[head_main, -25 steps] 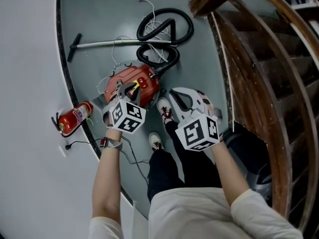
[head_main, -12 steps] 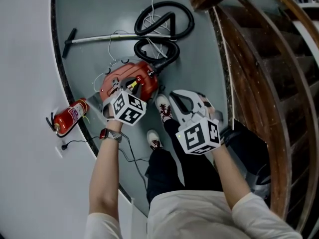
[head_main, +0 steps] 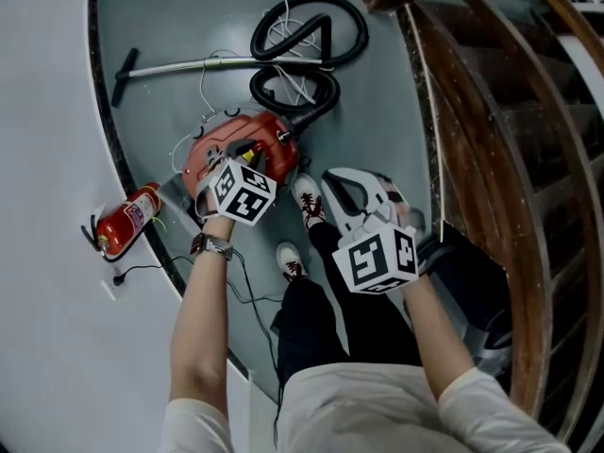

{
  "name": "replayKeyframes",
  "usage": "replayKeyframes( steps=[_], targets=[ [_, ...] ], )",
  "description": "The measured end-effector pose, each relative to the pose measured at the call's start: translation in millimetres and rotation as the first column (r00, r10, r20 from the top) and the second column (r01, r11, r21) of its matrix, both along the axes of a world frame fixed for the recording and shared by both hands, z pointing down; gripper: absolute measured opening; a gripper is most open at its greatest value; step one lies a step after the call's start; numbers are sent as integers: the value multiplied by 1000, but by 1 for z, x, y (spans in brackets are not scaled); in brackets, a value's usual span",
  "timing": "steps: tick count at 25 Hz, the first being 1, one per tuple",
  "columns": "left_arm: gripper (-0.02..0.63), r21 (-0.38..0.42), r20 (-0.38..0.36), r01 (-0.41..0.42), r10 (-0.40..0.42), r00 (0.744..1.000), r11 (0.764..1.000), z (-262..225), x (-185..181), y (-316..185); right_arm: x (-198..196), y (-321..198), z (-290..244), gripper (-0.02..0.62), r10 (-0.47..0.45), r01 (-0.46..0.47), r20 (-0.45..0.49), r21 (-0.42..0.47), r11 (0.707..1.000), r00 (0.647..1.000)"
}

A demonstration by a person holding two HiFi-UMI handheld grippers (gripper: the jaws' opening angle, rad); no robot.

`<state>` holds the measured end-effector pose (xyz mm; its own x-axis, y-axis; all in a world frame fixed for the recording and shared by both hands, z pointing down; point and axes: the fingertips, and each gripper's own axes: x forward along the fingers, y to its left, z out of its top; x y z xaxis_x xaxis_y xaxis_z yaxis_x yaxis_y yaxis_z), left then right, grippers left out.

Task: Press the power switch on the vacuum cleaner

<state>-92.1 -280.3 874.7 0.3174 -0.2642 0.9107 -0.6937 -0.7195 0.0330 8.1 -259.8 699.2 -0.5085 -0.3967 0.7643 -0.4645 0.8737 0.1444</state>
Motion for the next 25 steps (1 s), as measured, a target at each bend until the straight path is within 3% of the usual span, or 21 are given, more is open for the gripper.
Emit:
replayKeyframes(
  steps=[5, 15, 25],
  targets=[
    [63, -39, 33, 22, -21, 999, 999, 15, -4, -1, 5, -3, 3, 31, -5, 5, -17, -1, 1000, 1000],
    [69, -54, 20, 76, -75, 997, 996, 22, -9, -1, 4, -3, 8, 31, -11, 11, -18, -9, 1000, 1000],
    [67, -31, 92, 44, -41, 995, 999, 28, -10, -1, 4, -6, 11, 31, -13, 13, -21, -8, 1000, 1000]
  ],
)
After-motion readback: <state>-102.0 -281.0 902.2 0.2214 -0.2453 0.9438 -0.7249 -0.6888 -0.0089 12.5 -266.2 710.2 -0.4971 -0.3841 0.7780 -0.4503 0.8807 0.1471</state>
